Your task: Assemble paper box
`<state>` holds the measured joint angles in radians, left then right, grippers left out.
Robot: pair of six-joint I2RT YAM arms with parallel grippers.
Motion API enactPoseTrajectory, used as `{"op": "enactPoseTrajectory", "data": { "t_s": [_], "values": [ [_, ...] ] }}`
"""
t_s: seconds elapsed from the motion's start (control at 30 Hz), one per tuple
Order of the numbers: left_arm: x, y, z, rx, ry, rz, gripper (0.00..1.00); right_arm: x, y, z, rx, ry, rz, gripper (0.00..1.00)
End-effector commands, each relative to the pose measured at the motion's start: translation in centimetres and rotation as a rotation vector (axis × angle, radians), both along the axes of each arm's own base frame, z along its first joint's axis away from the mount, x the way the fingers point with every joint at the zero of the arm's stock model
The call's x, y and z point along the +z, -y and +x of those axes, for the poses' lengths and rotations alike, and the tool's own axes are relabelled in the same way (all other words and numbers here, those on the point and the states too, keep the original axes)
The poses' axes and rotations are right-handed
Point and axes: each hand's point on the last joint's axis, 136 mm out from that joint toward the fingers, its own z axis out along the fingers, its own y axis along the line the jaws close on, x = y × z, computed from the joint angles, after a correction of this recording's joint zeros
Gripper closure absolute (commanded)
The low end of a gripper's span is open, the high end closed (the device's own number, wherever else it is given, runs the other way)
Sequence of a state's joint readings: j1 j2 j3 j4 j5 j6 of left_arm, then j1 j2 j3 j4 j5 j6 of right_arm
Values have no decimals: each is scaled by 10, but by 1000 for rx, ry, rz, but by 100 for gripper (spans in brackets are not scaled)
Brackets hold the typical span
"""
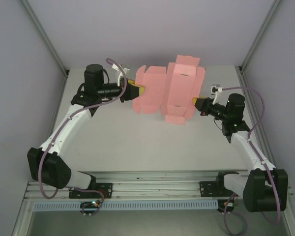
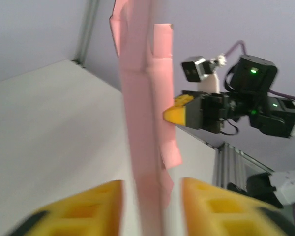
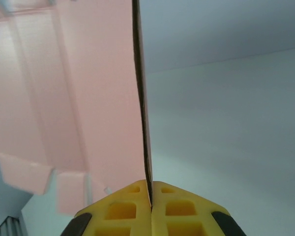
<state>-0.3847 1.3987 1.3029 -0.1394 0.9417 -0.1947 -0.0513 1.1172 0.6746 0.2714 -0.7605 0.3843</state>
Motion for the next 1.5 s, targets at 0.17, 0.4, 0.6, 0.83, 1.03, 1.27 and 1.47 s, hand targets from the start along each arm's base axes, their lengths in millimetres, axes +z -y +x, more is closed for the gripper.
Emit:
{"op": "enactPoseTrajectory", "data": {
  "t_s": [0.17, 0.4, 0.6, 0.83, 1.03, 1.27, 1.47],
  "values": [
    [-103, -58, 30, 418, -137, 268, 0, -45, -29, -13, 103, -129, -149, 100],
    [-142, -85, 21, 515, -247, 367, 0, -103, -26, -10, 49, -324, -387, 100],
    [-142, -83, 21, 510, -252, 345, 0, -102, -8, 6, -80, -283, -820, 100],
    [-142, -79, 20, 493, -265, 321, 0, -77, -21, 20, -101, -54, -1251, 100],
    [-139, -80, 17, 496, -263, 313, 0, -62, -48, 41, -151, 222, -1466, 100],
    [-137, -82, 17, 509, -264, 312, 0, -75, -93, 35, 2, 455, -1526, 100],
    [-143, -84, 26, 550, -298, 318, 0, -91, -117, 36, 75, 584, -1622, 100]
  ]
}}
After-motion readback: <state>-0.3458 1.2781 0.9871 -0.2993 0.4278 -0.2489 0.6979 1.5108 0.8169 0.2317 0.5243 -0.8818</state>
